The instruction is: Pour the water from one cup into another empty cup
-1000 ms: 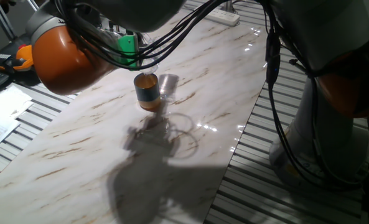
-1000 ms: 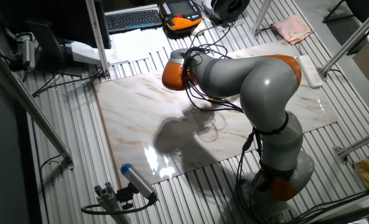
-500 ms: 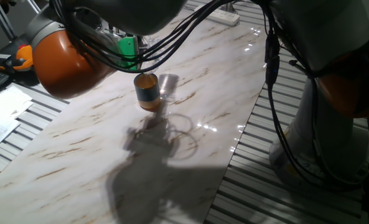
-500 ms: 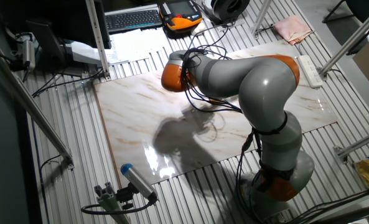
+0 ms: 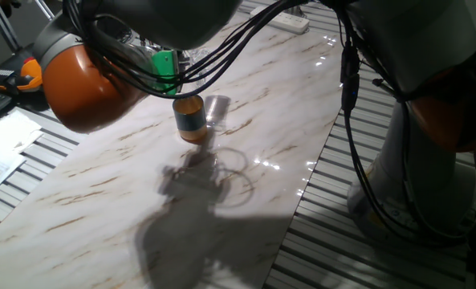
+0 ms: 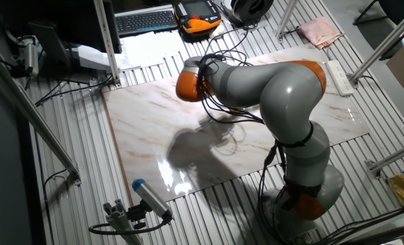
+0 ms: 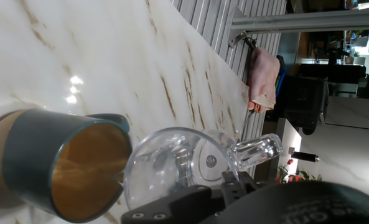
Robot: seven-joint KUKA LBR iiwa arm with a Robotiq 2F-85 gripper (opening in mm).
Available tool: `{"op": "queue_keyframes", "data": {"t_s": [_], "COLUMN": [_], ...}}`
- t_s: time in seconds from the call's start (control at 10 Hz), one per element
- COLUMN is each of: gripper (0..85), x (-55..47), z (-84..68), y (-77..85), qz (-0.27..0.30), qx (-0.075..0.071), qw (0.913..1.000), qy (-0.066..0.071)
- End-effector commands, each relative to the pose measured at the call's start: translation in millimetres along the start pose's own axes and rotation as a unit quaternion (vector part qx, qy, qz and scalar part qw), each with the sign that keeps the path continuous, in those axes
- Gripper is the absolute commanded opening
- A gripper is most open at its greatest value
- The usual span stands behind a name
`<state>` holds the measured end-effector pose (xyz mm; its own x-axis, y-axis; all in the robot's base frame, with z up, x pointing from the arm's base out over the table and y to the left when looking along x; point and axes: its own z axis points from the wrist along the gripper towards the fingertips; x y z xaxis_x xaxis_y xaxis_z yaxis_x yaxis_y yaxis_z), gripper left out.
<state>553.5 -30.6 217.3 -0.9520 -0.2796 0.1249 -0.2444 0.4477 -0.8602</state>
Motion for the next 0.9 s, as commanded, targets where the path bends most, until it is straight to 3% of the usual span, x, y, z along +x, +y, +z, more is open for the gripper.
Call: {"op": "queue_keyframes", "data": {"t_s": [0.0,0.8], "gripper": [0.0,0.0], "x": [-0.1,-0.5], "z": [-0.2,-1.4], "y": [0.1,0.9], "qz": [0.0,-0.003], "qx": [0.001,0.01], "qw": [1.0,0.9999], "qy": [0.0,0.001]}}
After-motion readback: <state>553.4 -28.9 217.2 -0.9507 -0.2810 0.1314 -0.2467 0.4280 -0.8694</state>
